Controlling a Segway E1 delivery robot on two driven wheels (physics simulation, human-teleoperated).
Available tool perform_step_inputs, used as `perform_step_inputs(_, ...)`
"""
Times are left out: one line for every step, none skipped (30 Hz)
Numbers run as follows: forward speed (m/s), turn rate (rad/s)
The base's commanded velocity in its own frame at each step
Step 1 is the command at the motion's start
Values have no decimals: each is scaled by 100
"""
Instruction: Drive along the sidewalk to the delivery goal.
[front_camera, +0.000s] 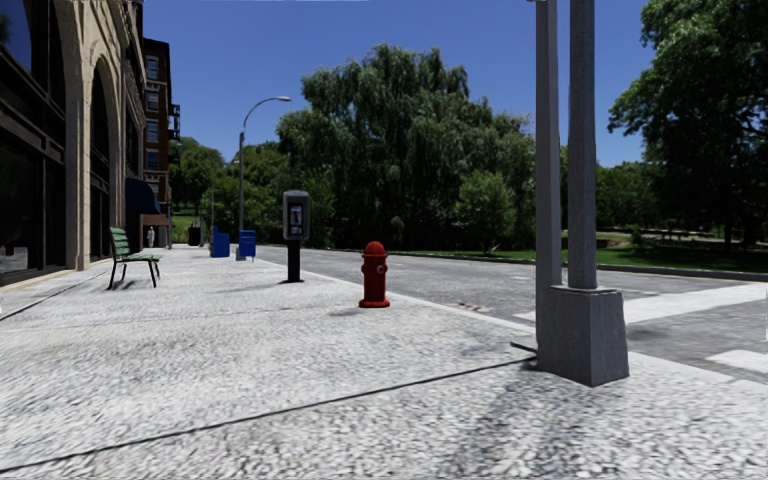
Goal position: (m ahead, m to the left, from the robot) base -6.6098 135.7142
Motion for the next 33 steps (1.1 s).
perform_step_inputs(200, 39)
perform_step_inputs(200, 40)
perform_step_inputs(200, 40)
perform_step_inputs(200, 41)
perform_step_inputs(200, 41)
perform_step_inputs(200, 41)
perform_step_inputs(200, 41)
perform_step_inputs(200, 41)
perform_step_inputs(200, 41)
perform_step_inputs(200, 41)
perform_step_inputs(200, 41)
perform_step_inputs(200, 41)
perform_step_inputs(200, 41)
perform_step_inputs(200, 41)
perform_step_inputs(200, 41)
perform_step_inputs(200, 41)
perform_step_inputs(200, 41)
perform_step_inputs(200, 41)
perform_step_inputs(200, 41)
perform_step_inputs(200, 41)
perform_step_inputs(200, 41)
perform_step_inputs(200, 41)
perform_step_inputs(200, 41)
perform_step_inputs(200, 41)
perform_step_inputs(200, 41)
perform_step_inputs(200, 41)
perform_step_inputs(200, 41)
perform_step_inputs(200, 41)
perform_step_inputs(200, 41)
perform_step_inputs(200, 41)
perform_step_inputs(200, 41)
perform_step_inputs(200, 41)
perform_step_inputs(200, 41)
